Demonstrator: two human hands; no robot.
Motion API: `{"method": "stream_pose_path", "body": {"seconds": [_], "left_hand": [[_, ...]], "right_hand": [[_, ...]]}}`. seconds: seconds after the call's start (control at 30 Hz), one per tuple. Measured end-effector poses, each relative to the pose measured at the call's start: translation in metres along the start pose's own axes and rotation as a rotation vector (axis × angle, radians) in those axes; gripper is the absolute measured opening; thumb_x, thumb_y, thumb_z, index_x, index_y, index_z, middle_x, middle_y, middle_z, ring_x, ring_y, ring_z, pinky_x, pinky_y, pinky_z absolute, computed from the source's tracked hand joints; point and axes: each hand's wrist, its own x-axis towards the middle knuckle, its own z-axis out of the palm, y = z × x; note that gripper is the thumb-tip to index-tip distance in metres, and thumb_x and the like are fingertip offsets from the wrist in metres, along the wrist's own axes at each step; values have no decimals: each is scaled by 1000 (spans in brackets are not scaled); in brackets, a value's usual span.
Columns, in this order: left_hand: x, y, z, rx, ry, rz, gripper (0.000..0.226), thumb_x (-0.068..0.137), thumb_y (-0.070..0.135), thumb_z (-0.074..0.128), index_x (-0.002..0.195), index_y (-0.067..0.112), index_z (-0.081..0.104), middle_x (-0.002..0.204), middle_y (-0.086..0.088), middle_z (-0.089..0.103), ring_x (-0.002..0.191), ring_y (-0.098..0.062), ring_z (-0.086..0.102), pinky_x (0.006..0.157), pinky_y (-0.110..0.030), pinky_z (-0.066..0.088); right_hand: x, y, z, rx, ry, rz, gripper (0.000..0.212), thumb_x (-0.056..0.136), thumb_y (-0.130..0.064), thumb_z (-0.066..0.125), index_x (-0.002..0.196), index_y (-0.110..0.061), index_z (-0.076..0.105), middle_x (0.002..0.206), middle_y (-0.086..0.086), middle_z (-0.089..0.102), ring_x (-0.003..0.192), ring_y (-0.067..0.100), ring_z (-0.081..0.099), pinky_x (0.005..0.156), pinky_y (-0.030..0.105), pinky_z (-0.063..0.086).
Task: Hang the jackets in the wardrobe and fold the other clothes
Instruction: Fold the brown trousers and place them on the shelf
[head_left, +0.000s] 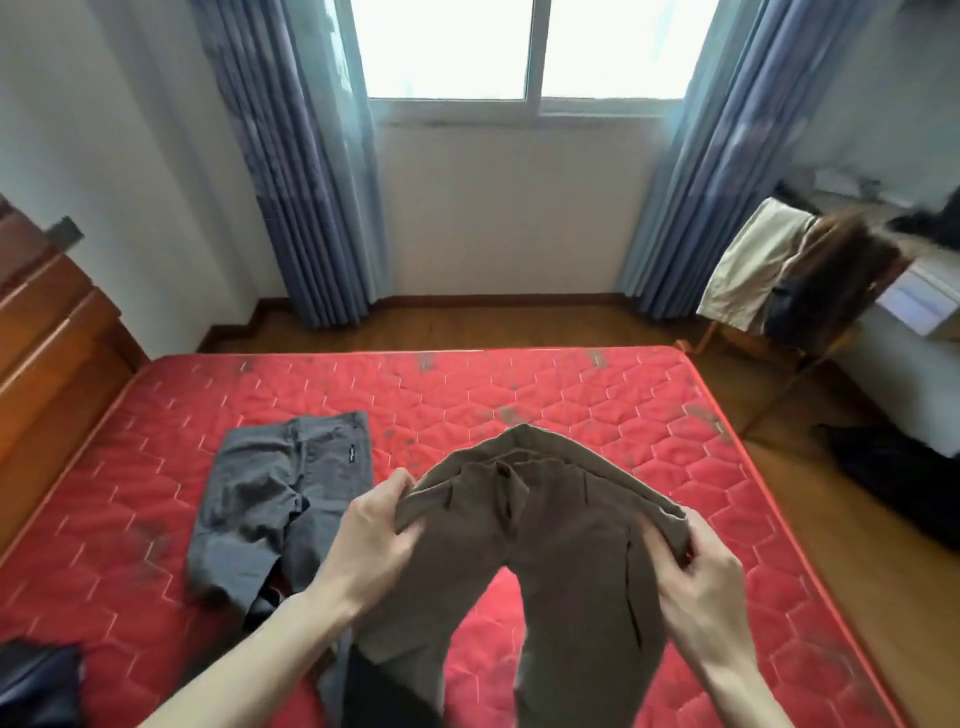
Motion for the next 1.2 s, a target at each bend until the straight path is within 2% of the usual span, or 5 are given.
{"method": "stream_pose_path", "body": {"seconds": [0.2,0.73,0.87,1.07,1.2], "left_hand": [[-17,115,-55,-92,86,110,26,89,15,79,75,14,58,73,-6,57,66,-9,48,66,-38,43],[-48,385,-154,-692,301,76,17,85,11,84,93,12,69,87,-11,75,66,-16,71,63,-30,61],[-49,438,-178,-810,297,82,42,82,13,87,117,6,66,109,-15,75,90,-24,77,82,-43,65],[-69,472,-158,-763,255,194,16,88,10,81,89,8,65,93,-14,73,84,-28,75,77,-39,65],[-81,465,-132,-771,145,156,13,90,14,80,95,6,71,90,-14,75,78,-24,76,77,-39,65]], "right_hand": [[-10,-95,-88,24,125,-102,10,97,-25,71,89,-21,74,81,-16,73,79,4,68,69,12,49],[41,-292,-230,44,283,-447,30,100,-29,66,77,-11,66,69,7,66,66,28,63,69,54,55],[36,-341,-242,68,341,-537,27,101,-25,66,79,-10,67,68,3,64,63,20,61,67,48,56],[7,-375,-225,89,347,-636,37,101,-18,66,66,-26,56,60,-6,56,55,2,56,52,16,45],[-5,-371,-200,47,325,-642,34,99,-23,67,67,-21,56,60,-5,56,55,6,54,57,32,48]]}}
